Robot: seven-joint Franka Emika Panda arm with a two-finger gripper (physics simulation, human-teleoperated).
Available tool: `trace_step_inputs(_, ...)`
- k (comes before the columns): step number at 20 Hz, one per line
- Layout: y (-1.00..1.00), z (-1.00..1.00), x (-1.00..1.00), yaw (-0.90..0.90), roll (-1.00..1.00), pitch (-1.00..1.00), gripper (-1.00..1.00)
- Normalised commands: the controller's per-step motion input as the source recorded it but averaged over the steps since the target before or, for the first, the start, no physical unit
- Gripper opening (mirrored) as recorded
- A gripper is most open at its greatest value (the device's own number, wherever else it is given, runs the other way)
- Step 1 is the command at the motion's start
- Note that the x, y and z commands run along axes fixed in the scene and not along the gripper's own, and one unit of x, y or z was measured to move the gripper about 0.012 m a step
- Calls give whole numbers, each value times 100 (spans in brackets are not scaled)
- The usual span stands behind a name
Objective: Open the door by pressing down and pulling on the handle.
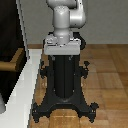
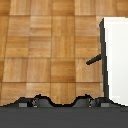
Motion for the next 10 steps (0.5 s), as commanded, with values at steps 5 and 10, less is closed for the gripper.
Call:
trace_step_inputs(5, 0, 40, 0, 0, 0, 0, 100)
trace_step_inputs(10, 0, 40, 0, 0, 0, 0, 100)
